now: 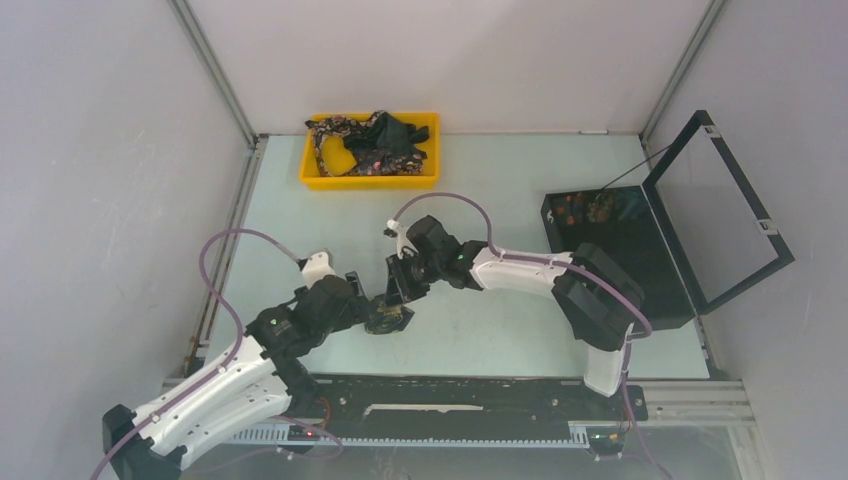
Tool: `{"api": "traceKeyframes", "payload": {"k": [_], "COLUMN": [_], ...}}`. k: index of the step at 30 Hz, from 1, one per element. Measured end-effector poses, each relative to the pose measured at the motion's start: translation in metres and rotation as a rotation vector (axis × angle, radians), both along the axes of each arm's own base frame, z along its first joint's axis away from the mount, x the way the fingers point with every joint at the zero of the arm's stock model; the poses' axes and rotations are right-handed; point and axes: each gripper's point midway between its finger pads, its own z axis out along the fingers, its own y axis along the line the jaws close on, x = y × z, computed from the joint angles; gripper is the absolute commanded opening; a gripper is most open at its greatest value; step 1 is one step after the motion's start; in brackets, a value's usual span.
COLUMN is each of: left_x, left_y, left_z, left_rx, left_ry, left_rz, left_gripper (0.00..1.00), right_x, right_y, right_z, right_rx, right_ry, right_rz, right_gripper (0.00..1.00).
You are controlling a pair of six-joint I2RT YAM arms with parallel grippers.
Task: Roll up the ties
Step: Roll the tie at the center of the board.
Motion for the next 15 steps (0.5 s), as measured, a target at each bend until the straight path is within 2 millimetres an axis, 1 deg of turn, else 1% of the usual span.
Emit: {"api": "traceKeyframes", "payload": {"k": [5, 11, 13, 15], "left_x": [0.001, 0.002, 0.003, 0.003], "left_y": [-0.004, -0.008, -0.010, -0.012], "left_z": [-0.002, -0.006, -0.009, -0.012], "left_rx": [-0.014, -0.029, -0.036, -0.039], "left_ry": [-0.002, -0.003, -0.002, 0.002], "left_rz": [-0.011, -0.025, -0.030, -0.041], "left_gripper": [0.86, 0.85, 0.84, 0.84], "right_x": [-0.008, -0.008, -0.008, -0.008], "right_y": [-0.003, -0.007, -0.009, -0.012], "right_z": [-0.021, -0.028, -0.031, -0.034], "right_rx": [-0.058, -0.088, -0.100, -0.113], "right_ry": [0.023, 0.018, 0.015, 0.015], "right_rz": [0.015, 0.008, 0.006, 0.006], "right_gripper": [0.19, 0.19, 0.21, 0.27]}}
